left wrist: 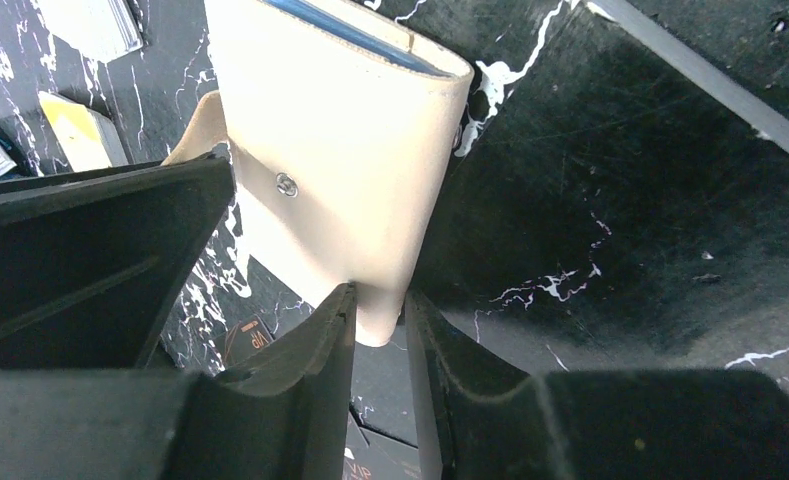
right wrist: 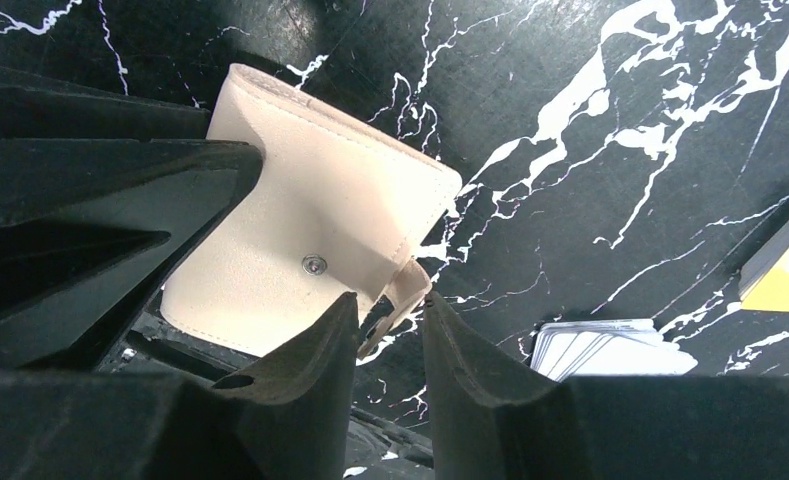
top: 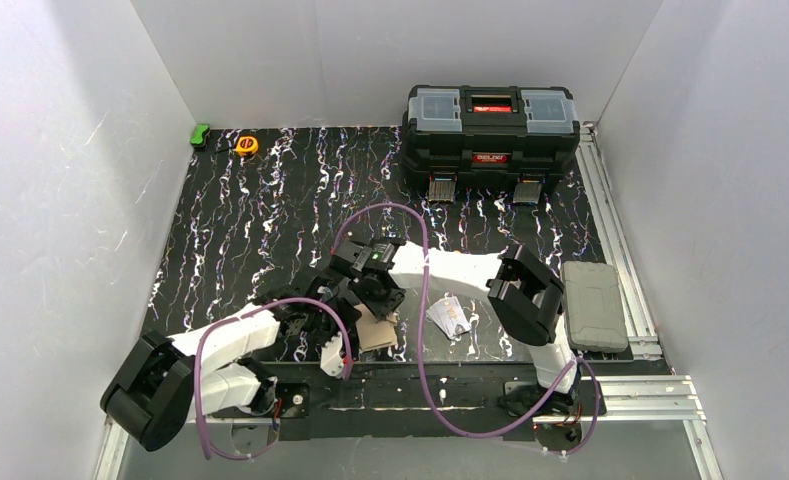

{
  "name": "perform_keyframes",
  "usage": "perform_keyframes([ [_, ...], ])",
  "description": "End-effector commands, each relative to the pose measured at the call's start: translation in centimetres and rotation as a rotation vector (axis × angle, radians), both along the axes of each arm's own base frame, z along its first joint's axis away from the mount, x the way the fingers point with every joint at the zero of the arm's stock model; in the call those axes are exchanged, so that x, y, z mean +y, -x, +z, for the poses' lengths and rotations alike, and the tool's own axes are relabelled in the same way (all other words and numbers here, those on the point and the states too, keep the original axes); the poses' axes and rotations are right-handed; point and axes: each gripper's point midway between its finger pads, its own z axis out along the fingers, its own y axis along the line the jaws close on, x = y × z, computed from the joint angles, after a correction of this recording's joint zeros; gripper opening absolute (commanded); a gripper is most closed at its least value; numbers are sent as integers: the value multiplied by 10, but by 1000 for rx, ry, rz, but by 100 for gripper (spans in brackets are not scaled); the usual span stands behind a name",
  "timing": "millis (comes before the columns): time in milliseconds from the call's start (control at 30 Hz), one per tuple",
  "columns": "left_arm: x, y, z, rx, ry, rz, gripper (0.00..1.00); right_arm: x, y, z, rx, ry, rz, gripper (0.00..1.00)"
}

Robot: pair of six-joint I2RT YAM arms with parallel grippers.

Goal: Put the credit cards into the card holder
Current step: Close the card holder at the center of the board.

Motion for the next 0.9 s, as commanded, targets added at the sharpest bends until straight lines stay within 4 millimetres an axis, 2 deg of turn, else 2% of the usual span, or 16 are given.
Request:
perform_keyframes([
  [0,15,20,-17,81,-61,11,23,6,-3,31,-39,-45,-21,37],
  [233,15,21,-16,78,-60,14,22,10,1,35,-34,-52,-19,37],
  [633,15,22,-16,74,-59,10,22,9,3,38,-39,-42,-29,8],
  [867,15,23,-16,75,-61,4,22,11,7,36,-17,-48,-20,1],
])
